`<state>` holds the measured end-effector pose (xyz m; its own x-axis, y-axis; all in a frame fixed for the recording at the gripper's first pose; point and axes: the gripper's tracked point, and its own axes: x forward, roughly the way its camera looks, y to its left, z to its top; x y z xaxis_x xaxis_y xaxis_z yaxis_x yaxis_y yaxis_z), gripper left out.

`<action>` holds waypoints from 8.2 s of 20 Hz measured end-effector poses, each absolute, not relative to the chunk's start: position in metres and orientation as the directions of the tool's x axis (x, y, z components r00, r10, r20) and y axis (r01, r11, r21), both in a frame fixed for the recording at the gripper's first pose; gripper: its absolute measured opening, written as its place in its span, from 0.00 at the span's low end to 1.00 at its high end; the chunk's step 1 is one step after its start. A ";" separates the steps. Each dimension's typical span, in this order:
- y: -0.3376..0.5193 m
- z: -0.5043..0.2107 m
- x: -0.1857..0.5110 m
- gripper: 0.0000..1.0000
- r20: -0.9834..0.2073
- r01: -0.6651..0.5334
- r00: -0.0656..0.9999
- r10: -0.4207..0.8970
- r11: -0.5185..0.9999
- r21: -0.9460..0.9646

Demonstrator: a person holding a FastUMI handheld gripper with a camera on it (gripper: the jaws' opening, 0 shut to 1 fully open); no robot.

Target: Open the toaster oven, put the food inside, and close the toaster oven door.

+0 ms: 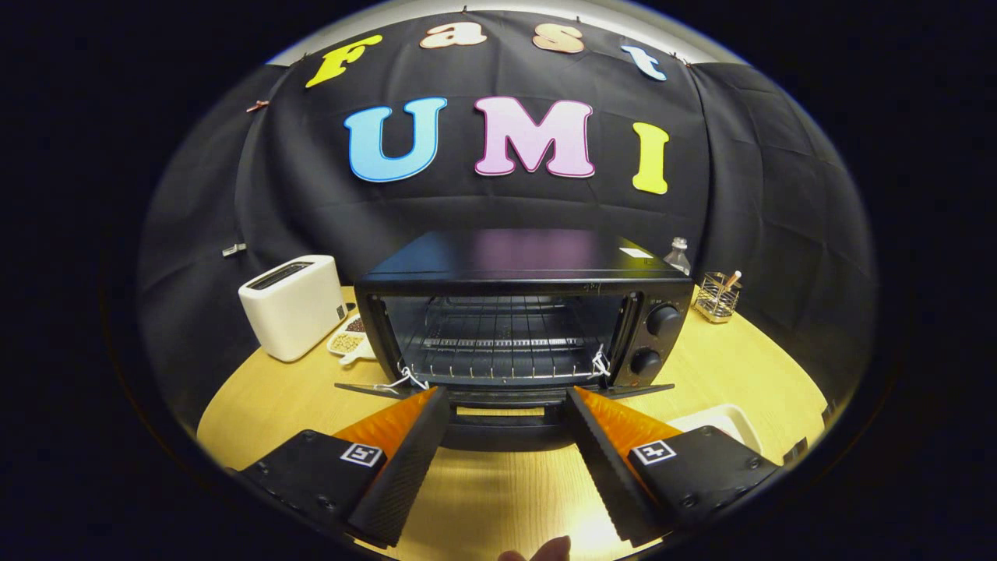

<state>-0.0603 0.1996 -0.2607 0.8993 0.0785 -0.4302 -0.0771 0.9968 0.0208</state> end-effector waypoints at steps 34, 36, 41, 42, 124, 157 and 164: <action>0.110 -0.238 -0.114 0.99 -0.662 -0.247 0.701 0.263 0.962 0.121; 0.087 -0.230 -0.113 1.00 -0.676 -0.261 0.684 0.275 0.957 0.125; 0.008 -0.228 -0.103 1.00 -0.719 -0.236 0.657 0.227 0.968 0.091; -0.007 -0.230 -0.100 1.00 -0.726 -0.221 0.653 0.216 0.971 0.090; 0.157 -0.304 -0.055 0.05 -0.773 0.535 0.500 0.389 0.564 0.630; 0.187 -0.314 0.016 0.83 -0.735 0.726 0.666 0.129 0.113 0.678; 0.176 -0.290 -0.031 0.97 -0.719 0.571 0.655 0.232 0.471 0.672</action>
